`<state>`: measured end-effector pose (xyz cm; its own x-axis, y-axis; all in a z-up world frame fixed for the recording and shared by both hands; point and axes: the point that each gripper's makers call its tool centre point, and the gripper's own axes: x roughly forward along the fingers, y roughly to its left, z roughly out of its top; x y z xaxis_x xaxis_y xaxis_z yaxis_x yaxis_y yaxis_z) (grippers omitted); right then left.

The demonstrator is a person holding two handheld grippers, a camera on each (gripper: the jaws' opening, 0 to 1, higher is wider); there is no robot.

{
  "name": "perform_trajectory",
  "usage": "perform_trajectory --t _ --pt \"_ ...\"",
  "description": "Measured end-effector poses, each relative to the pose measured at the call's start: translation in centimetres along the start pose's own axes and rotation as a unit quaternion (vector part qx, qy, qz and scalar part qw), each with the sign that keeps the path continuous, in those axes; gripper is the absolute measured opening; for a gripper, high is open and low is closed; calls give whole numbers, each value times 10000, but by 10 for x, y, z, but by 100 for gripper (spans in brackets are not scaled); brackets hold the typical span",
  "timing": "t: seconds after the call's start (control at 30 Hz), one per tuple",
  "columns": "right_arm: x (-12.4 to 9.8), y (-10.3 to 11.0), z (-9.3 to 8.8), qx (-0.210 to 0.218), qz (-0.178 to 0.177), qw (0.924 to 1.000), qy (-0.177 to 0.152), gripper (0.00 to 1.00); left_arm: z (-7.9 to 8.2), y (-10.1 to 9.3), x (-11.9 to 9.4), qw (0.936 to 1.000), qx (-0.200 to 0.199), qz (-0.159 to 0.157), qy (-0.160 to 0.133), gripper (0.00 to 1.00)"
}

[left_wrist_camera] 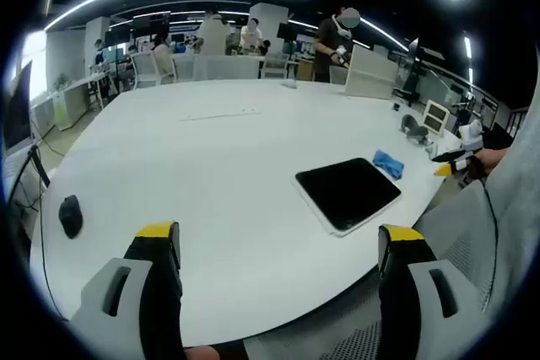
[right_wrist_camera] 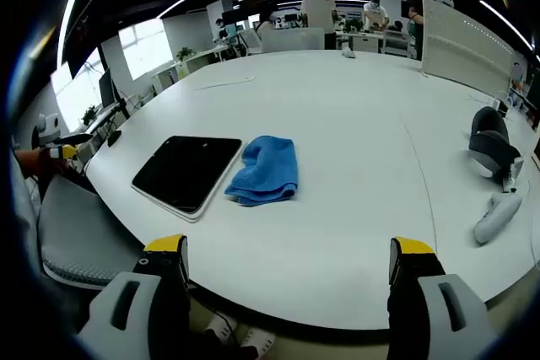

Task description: Wipe the mirror surface with the cleaning cloth until all visible marks leave the cleaned area.

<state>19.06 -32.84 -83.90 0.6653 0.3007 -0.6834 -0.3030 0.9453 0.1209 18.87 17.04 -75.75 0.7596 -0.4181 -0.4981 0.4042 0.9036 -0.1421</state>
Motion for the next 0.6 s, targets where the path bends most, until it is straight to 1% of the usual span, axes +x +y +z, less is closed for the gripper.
perform_trajectory --t 0.3,0.43,0.6 --pt "-1 -2 -2 -29 -26 10000 79 98 1 0 3 10000 4 -28 16 99" --pt "-5 -5 3 0 -80 10000 48 98 1 -2 3 10000 18 -61 54 99" --pt "-5 -5 5 -8 -89 10000 19 98 3 -1 5 10000 -1 -32 39 99"
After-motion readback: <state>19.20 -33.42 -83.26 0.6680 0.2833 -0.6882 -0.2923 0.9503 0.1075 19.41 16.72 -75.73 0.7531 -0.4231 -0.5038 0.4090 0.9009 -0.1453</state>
